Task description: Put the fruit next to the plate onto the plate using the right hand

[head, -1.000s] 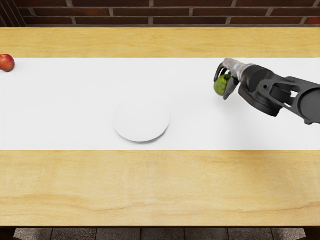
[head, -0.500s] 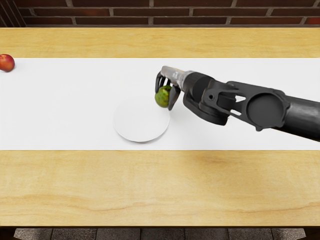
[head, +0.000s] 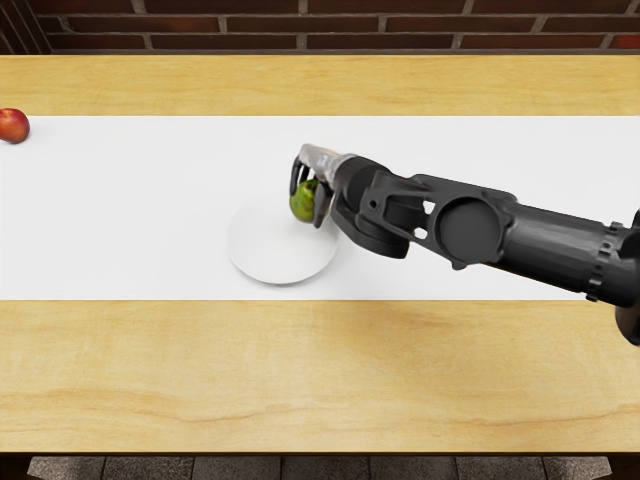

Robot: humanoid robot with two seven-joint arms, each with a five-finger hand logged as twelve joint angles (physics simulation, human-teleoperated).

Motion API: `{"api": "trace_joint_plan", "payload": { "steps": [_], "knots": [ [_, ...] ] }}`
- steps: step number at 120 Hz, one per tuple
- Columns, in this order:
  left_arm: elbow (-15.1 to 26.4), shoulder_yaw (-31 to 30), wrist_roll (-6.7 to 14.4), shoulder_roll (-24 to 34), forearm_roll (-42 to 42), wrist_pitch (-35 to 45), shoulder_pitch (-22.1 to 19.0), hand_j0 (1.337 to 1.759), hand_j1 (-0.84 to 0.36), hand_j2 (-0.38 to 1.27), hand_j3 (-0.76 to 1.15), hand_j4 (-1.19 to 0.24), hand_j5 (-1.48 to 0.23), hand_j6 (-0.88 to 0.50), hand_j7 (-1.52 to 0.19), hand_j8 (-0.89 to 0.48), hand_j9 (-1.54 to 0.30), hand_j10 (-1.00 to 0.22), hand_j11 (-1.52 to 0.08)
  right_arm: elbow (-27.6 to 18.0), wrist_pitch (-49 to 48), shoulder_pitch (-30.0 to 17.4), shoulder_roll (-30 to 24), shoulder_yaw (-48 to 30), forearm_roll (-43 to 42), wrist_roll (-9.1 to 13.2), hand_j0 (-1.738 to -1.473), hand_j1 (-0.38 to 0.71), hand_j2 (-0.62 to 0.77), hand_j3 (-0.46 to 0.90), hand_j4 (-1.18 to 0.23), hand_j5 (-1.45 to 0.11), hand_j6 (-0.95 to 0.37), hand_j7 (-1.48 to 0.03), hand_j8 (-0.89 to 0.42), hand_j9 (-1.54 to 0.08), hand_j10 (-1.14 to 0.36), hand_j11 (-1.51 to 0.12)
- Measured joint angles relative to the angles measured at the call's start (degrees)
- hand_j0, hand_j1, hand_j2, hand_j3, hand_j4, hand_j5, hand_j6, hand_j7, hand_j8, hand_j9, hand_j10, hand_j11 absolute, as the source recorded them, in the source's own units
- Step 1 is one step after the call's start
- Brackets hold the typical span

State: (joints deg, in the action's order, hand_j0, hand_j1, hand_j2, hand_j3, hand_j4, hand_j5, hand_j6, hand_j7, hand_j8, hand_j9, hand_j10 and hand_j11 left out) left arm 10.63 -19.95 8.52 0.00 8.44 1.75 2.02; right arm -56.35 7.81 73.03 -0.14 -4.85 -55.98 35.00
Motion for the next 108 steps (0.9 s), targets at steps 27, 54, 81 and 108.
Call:
{"api": "trace_joint_plan", "payload": {
  "steps": [27,54,81,108],
  "knots": [
    [0.0,0.0,0.0,0.0,0.0,0.0,0.0,1.658,0.35,0.0,0.0,0.0,0.0,0.0,0.0,0.0,0.0,0.0,0.0,-0.2,0.0,0.1,0.1,0.1,-0.7,0.0,-1.655,0.24,0.31,0.0,-0.7,-1.22,-0.31,-1.04,-0.18,-1.15,-0.4,-1.14],
    [0.0,0.0,0.0,0.0,0.0,0.0,0.0,1.658,0.35,0.0,0.0,0.0,0.0,0.0,0.0,0.0,0.0,0.0,0.0,0.0,0.9,0.0,0.1,-0.2,-0.9,0.0,-1.656,0.0,0.17,0.0,-0.4,-0.67,-0.2,-0.57,-0.12,-0.63,-0.24,-0.63],
    [0.0,0.0,0.0,0.0,0.0,0.0,0.0,1.658,0.35,0.0,0.0,0.0,0.0,0.0,0.0,0.0,0.0,0.0,0.0,-2.2,0.3,0.2,0.1,-1.8,3.3,0.0,-1.657,-0.21,0.05,0.0,-0.16,-0.25,-0.09,-0.22,-0.06,-0.24,-0.1,-0.24],
    [0.0,0.0,0.0,0.0,0.0,0.0,0.0,1.658,0.35,0.0,0.0,0.0,0.0,0.0,0.0,0.0,0.0,0.0,0.0,-13.1,-12.7,-1.0,-13.6,-12.4,11.6,-0.1,-1.658,-0.28,0.01,0.0,-0.08,-0.11,-0.05,-0.1,-0.04,-0.11,-0.06,-0.11]
  ]
}}
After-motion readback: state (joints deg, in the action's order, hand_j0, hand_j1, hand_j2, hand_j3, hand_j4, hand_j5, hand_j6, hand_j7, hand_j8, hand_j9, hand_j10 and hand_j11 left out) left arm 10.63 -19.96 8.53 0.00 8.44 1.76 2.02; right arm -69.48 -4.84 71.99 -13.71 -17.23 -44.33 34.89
